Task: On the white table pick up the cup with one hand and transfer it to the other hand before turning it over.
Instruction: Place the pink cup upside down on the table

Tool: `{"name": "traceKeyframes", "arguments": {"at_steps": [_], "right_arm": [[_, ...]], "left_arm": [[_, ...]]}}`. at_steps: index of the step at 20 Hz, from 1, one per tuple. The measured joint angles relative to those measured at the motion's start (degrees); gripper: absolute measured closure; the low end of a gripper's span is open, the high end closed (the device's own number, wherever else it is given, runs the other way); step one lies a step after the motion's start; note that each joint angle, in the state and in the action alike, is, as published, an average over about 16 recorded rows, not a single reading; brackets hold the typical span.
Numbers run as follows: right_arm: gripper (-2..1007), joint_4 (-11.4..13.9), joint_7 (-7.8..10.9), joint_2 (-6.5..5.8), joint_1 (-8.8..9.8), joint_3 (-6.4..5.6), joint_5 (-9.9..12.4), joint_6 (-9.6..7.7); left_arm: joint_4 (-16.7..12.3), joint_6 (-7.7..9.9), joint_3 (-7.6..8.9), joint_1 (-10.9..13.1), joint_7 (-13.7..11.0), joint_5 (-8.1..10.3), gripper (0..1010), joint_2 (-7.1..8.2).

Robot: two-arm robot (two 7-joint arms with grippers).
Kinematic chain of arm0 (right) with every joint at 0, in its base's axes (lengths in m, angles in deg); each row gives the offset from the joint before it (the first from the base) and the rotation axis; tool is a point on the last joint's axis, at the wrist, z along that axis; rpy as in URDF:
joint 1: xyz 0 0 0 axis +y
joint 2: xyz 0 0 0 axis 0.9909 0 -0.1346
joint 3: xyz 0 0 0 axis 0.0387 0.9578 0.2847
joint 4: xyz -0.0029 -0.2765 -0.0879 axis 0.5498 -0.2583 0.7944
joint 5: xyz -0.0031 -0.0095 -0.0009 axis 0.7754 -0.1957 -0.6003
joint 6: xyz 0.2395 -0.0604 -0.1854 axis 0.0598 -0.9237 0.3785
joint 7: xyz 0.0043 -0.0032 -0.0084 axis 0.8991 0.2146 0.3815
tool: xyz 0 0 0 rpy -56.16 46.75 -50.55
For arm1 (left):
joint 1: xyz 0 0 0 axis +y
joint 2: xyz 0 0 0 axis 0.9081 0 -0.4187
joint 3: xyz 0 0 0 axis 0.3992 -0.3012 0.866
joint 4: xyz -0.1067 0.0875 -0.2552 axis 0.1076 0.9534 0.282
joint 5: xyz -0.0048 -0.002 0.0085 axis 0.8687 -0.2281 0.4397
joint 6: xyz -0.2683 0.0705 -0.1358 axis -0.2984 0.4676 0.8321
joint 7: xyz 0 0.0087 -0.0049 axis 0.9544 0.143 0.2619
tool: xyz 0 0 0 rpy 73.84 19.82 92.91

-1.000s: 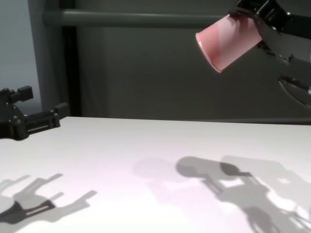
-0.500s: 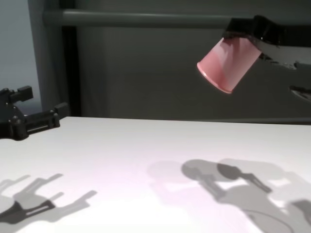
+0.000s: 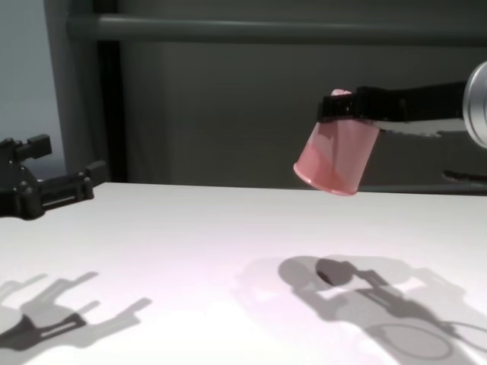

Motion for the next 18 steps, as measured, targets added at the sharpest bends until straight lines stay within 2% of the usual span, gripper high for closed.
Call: {"name": "traceKeyframes", "arguments": {"at_steps": [3, 8, 18], "right_arm": [[258, -0.76, 0.84, -0.5, -0.94, 1.17, -1.4, -1.55], [258, -1.75, 1.85, -0.77, -1.82, 2.67, -3.44, -3.18], [258, -3.82, 3.24, 0.63, -2.68, 5.59, -7.09, -5.27]], "left_arm": [[0.0, 0.0, 0.0, 0.0, 0.0, 0.0, 9, 0.0], [0.0, 0.0, 0.0, 0.0, 0.0, 0.0, 9, 0.0], [0.0, 0.0, 0.0, 0.0, 0.0, 0.0, 9, 0.0]]}}
